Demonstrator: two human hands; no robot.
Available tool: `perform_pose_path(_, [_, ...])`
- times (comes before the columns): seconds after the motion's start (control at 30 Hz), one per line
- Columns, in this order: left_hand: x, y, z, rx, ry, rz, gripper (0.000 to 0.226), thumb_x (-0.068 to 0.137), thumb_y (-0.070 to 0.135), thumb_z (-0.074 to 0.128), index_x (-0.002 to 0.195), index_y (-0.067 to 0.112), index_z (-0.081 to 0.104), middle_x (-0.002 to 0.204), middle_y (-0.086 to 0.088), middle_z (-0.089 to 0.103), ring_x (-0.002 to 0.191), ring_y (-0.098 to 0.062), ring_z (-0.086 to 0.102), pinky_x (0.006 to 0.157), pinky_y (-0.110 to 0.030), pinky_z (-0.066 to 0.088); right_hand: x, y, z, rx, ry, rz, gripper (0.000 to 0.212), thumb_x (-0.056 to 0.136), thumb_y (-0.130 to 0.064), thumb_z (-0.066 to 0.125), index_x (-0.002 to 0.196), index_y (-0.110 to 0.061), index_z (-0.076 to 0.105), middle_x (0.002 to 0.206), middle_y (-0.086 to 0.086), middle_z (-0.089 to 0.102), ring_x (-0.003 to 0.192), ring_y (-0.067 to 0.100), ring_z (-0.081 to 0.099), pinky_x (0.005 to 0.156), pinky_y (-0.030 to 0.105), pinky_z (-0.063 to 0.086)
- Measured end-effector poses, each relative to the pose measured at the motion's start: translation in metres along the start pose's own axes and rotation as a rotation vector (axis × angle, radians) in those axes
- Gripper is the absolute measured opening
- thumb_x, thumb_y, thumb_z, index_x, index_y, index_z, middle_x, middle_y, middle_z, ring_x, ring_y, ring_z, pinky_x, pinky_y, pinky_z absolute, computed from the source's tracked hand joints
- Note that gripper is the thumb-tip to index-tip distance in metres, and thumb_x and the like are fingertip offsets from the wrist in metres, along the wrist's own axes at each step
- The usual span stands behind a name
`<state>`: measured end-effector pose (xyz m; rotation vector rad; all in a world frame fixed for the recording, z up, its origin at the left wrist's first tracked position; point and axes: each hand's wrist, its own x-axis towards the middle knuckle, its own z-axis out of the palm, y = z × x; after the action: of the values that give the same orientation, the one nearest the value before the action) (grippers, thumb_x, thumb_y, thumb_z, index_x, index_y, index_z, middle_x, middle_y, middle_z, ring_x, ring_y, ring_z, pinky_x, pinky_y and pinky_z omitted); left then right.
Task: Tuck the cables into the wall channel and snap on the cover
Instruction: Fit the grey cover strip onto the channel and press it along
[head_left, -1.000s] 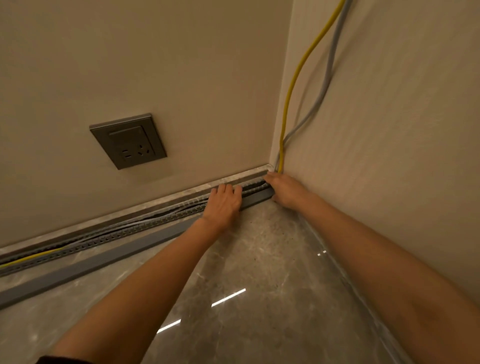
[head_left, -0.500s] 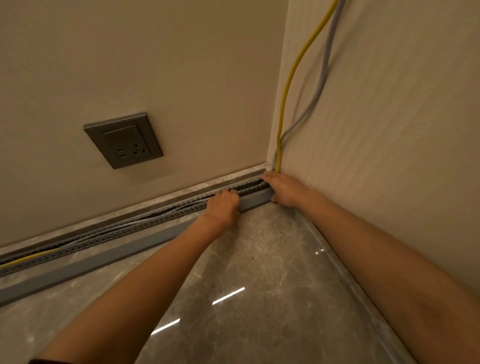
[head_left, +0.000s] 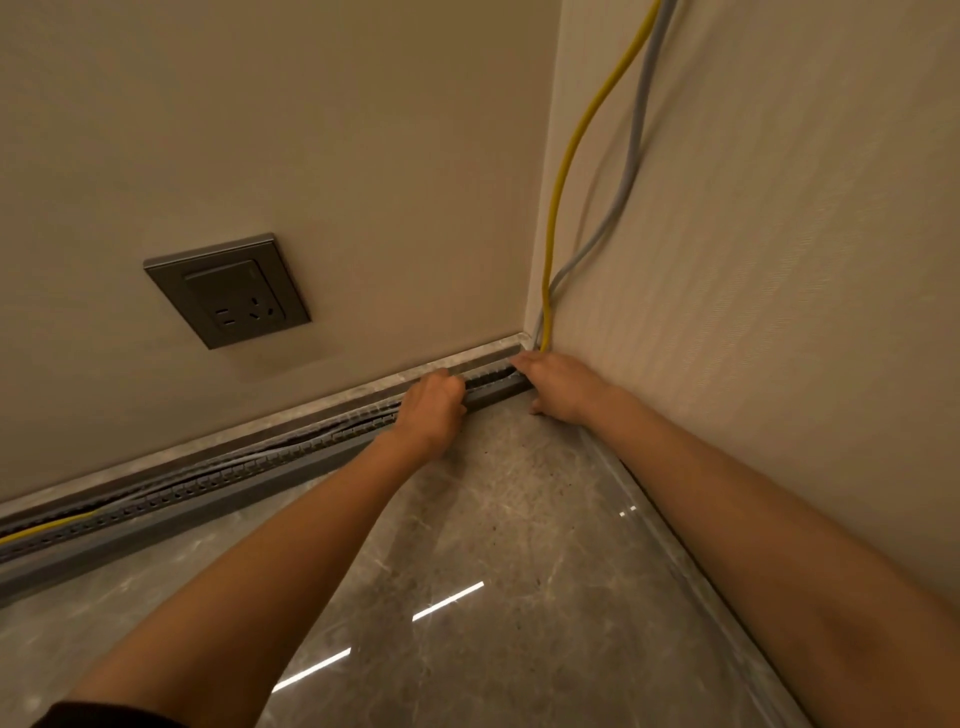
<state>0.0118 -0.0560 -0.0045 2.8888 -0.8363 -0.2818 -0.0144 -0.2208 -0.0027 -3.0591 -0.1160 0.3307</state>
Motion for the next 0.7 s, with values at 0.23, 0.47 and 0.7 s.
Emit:
perform_pose_path(0.23, [0.002,0.002,-0.001,0.111,0.016,-0.031,0.026,0.096,0.007,0.047,0.121,-0.001,0.049,0.126,-0.021,0.052,0.112,-0.036,0.053,0.091,-0.042,0.045,0.006,-0.004,0.003,-0.148,0.143,-0.027,0.032,0.092,-0.002,0.049,0.124,-0.003,0.052,0.129,0.016,0.056,0.121,0.031,0.051,0.101,0.039,0.044])
perform_pose_path(0.47, [0.007,0.001,0.002,0.199,0.032,-0.07,0.031,0.095,0.009,0.05,0.124,0.001,0.043,0.128,-0.02,0.051,0.116,-0.035,0.052,0.093,-0.042,0.045,0.012,-0.009,0.011,-0.285,0.264,-0.015,0.032,0.095,-0.004,0.039,0.125,-0.005,0.05,0.128,0.013,0.057,0.124,0.029,0.047,0.103,0.039,0.035])
perform_pose_path(0.7, [0.013,0.003,-0.002,0.25,0.056,-0.012,0.041,0.093,0.019,0.054,0.129,0.003,0.041,0.131,-0.016,0.048,0.121,-0.032,0.047,0.097,-0.039,0.043,0.012,-0.008,0.012,-0.401,0.241,-0.05,0.026,0.091,-0.013,0.052,0.114,-0.008,0.062,0.115,0.009,0.067,0.115,0.023,0.057,0.101,0.031,0.04])
